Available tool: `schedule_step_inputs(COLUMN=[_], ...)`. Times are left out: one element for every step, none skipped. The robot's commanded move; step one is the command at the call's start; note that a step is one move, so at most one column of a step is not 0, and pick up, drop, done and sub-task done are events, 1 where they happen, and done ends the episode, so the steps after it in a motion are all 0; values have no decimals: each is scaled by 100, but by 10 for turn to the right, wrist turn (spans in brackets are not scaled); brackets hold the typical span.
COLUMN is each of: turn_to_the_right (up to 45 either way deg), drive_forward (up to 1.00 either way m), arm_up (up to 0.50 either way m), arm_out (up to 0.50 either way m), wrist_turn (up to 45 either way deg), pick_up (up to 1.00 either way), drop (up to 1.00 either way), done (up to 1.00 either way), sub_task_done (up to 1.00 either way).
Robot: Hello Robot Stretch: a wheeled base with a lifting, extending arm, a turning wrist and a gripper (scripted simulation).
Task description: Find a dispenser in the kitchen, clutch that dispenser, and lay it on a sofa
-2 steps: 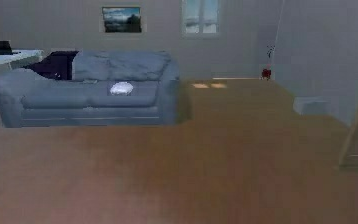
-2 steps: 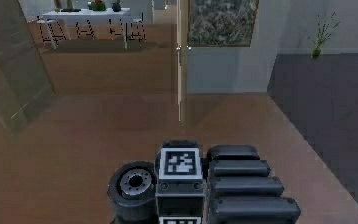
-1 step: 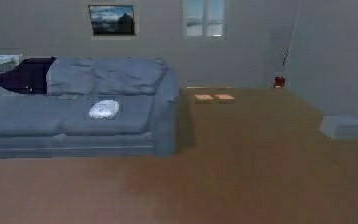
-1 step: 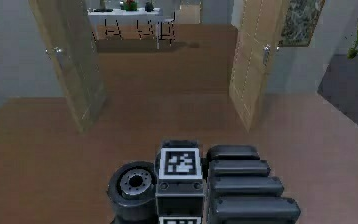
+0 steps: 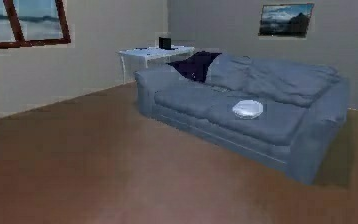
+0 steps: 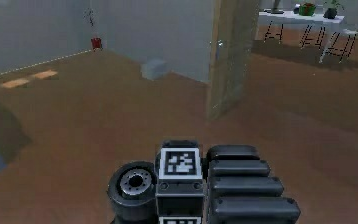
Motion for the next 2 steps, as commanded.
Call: schedule_step_inputs(turn_to_the_right=[0, -30], drive_forward=[100, 0], arm_up=[0, 0], arm_out=[0, 0], wrist_turn=[0, 0], pick_up=[0, 0], drop=[0, 0], done=[0, 0], sub_task_done=[0, 0])
